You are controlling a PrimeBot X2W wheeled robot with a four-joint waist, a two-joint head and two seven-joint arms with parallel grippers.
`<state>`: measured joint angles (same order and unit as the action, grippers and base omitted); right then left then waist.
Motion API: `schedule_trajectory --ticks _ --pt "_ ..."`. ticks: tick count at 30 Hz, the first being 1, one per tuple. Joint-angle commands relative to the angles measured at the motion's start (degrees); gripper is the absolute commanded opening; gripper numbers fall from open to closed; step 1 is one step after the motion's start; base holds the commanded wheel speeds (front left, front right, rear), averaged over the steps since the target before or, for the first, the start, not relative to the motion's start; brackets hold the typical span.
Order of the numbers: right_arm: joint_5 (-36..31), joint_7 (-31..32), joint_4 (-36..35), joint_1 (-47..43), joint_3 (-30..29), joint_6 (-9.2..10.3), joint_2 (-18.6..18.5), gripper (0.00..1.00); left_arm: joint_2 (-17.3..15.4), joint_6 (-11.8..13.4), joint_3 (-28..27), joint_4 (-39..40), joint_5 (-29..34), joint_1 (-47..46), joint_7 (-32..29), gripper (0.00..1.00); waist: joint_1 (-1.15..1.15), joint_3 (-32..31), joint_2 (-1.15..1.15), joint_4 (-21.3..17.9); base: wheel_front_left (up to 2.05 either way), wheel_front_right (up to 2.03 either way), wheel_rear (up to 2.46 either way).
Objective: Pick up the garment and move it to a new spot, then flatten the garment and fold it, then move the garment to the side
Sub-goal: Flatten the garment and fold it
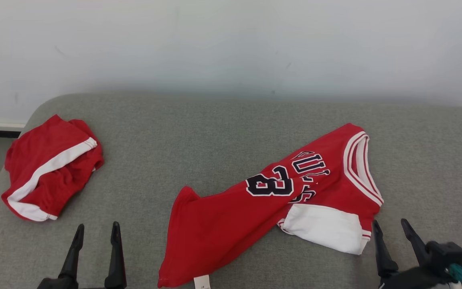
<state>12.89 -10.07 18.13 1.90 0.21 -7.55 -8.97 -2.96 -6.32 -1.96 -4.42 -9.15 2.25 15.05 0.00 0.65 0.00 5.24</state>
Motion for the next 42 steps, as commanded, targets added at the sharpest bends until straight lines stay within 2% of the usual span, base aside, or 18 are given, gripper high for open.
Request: schedule_trajectory --ticks 1,15,16,17,19,24,29,31,38,42 --pt "-0.4 0.2 0.7 1.1 0.4 0.13 -0.4 1.0 0.1 -0.1 0.1 -0.1 0.1 -0.8 0.2 1.0 0.0 0.5 0.0 0.5 0.0 0.0 0.0" --pt "0.6 1.0 20.3 12.3 3.5 0.13 -1.9 1.0 0.1 0.6 2.5 -1.4 -1.8 -2.8 0.2 1.0 0.0 3.4 0.0 5.3 0.0 0.0 0.0" --pt "0.9 1.1 21.6 12.7 3.9 0.13 -1.8 0.87 0.1 0.6 2.5 -1.4 -1.9 -2.9 0.2 1.0 0.0 3.5 0.0 5.5 0.0 0.0 0.0" --pt "1.2 0.7 22.6 13.2 4.1 0.13 -1.7 0.37 0.1 0.7 2.5 -1.4 -1.9 -2.9 0.2 1.0 0.0 3.5 0.0 5.5 0.0 0.0 0.0" --pt "1.9 0.0 25.7 14.5 4.8 0.13 -1.8 0.0 0.1 0.8 2.5 -1.5 -2.1 -3.0 0.2 1.0 0.0 3.7 0.0 5.6 0.0 0.0 0.0" --pt "3.1 -3.1 27.6 16.4 6.1 0.13 -2.2 0.0 0.1 1.1 2.3 -1.5 -2.3 -2.9 0.2 1.0 0.0 3.6 0.0 4.9 0.0 0.0 0.0" --pt "3.2 -4.9 24.0 15.0 7.7 0.13 -3.5 0.0 0.1 1.1 2.4 -1.7 -2.2 -2.1 0.2 1.0 0.0 3.0 0.0 3.2 0.0 0.0 0.0" --pt "2.9 -5.1 20.6 13.1 7.7 0.13 -4.4 0.0 0.1 1.1 2.6 -1.9 -2.4 -2.0 0.2 1.0 0.0 2.7 0.0 2.6 0.0 0.0 0.0" --pt "1.0 -5.1 0.7 1.2 6.6 0.13 -8.1 0.0 0.1 1.1 3.5 -2.3 -3.0 -1.4 0.2 1.0 0.0 2.3 0.0 0.3 0.0 0.0 0.0" --pt "0.7 -5.1 -4.4 -3.7 5.6 0.13 -8.8 0.0 0.1 1.2 3.7 -2.4 -3.0 -1.5 0.2 1.0 0.0 2.3 0.0 -0.4 0.0 0.0 0.0"
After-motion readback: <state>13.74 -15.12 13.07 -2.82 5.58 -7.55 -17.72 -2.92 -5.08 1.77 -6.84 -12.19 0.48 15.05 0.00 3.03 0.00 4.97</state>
